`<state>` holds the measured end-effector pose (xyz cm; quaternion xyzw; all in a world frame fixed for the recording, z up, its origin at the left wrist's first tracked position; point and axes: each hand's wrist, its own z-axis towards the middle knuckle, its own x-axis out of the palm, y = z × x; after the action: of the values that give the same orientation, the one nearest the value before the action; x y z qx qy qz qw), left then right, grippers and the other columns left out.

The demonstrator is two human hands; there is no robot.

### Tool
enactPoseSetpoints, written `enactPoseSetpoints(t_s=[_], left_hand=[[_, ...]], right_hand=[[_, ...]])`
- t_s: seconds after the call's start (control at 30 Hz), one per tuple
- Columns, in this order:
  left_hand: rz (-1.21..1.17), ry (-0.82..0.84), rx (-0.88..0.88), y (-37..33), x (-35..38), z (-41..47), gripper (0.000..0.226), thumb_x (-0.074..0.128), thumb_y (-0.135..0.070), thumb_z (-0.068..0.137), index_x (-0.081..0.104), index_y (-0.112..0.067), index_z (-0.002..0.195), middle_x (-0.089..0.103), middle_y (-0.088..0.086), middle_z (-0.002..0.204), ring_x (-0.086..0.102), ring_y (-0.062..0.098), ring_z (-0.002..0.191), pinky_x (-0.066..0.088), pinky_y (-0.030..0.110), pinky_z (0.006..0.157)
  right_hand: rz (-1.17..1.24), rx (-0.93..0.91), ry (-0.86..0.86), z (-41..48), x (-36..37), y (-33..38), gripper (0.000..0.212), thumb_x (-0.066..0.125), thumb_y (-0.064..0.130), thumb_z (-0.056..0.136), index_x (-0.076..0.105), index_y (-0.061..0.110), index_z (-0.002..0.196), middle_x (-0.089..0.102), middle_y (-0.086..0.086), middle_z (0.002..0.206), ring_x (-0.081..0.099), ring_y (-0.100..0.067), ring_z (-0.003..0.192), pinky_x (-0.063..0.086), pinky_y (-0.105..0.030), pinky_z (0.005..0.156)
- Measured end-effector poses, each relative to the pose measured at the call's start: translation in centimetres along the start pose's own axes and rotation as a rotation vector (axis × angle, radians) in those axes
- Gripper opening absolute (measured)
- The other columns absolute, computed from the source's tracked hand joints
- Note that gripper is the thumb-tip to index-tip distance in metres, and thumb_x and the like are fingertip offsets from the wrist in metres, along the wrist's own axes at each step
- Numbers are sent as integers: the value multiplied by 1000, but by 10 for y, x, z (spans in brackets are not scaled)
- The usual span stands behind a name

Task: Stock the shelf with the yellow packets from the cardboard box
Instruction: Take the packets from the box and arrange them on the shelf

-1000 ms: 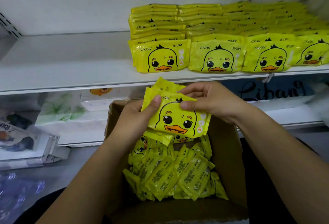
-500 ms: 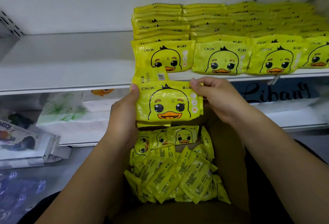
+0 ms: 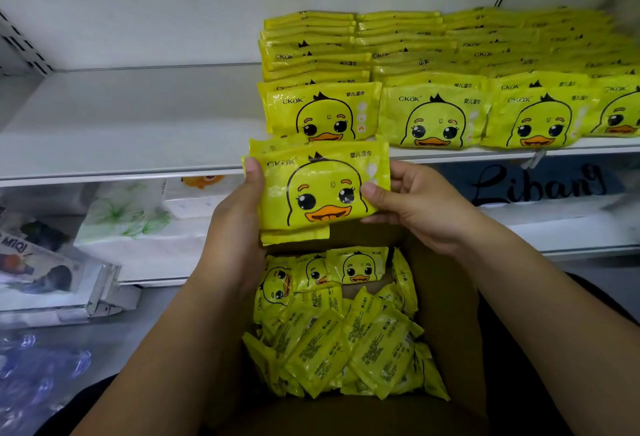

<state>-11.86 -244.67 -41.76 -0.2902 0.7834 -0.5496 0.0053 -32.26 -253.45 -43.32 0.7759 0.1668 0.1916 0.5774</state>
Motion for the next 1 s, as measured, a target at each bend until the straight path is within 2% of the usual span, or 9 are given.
enactPoseSetpoints(t_s=[0.13, 0.23, 0.33, 0.47, 0.63, 0.73, 0.83, 0.9, 1.0], left_hand=[[286, 7, 118, 10, -10, -4, 42, 54, -56, 100, 77, -21, 95, 78, -3, 101, 74, 17, 94, 58, 34, 83], [285, -63, 140, 9, -13, -4, 42, 49, -51, 104, 78, -21, 100, 79, 4, 104, 75, 24, 102, 61, 38, 88], [305, -116, 154, 6, -16, 1, 42, 47, -53, 105, 69, -18, 102, 74, 14, 118, 73, 31, 106, 60, 47, 94], [-99, -32, -38, 1, -15, 6, 37, 42, -45, 107, 68, -22, 119, 79, 5, 105, 78, 20, 90, 64, 38, 64], [-152, 1, -31, -2, -13, 8, 38, 38, -42, 108, 68, -21, 118, 80, 6, 104, 78, 22, 89, 63, 38, 60], [14, -62, 82, -5, -14, 9, 34, 43, -42, 107, 70, -21, 112, 80, 2, 103, 77, 18, 94, 64, 37, 76], [92, -69, 136, -4, -17, 10, 36, 47, -44, 106, 77, -22, 105, 79, 2, 111, 72, 23, 111, 52, 50, 106], [105, -62, 154, -6, -18, 7, 37, 47, -44, 106, 77, -23, 104, 79, 1, 111, 71, 22, 113, 49, 51, 108], [120, -54, 186, -10, -19, 4, 36, 47, -43, 106, 76, -22, 105, 79, 1, 107, 74, 22, 107, 53, 51, 104]], right_hand=[[1, -100, -73, 4, -5, 7, 27, 64, 10, 92, 65, 12, 119, 76, -6, 108, 72, -19, 96, 62, -28, 73], [34, -94, -43, 4, -4, 7, 28, 64, 18, 88, 67, 9, 115, 77, -5, 102, 71, -17, 97, 62, -27, 75], [113, -86, -20, 4, -2, 6, 34, 60, 21, 87, 66, 10, 119, 75, -8, 111, 73, -19, 101, 61, -26, 77], [103, -94, -24, 7, 3, 6, 28, 55, 19, 96, 67, 7, 118, 75, -11, 110, 73, -19, 97, 60, -26, 78], [47, -96, -32, 13, 2, 8, 16, 62, 21, 90, 71, 12, 100, 77, 0, 87, 70, -10, 81, 57, -25, 79], [-144, -146, -54, 14, 3, 14, 29, 67, 12, 92, 64, 17, 121, 75, -1, 113, 72, -13, 98, 57, -27, 88], [-327, -162, -75, 14, 10, 33, 65, 81, 28, 76, 53, 31, 134, 53, 10, 142, 67, -12, 111, 60, -30, 86], [-555, -164, -63, 18, 16, 52, 69, 85, 37, 71, 55, 33, 133, 52, 15, 134, 62, -6, 112, 54, -17, 80], [-892, -147, -38, 29, 20, 80, 57, 86, 46, 68, 64, 28, 118, 60, 13, 106, 58, -4, 102, 46, -18, 80]])
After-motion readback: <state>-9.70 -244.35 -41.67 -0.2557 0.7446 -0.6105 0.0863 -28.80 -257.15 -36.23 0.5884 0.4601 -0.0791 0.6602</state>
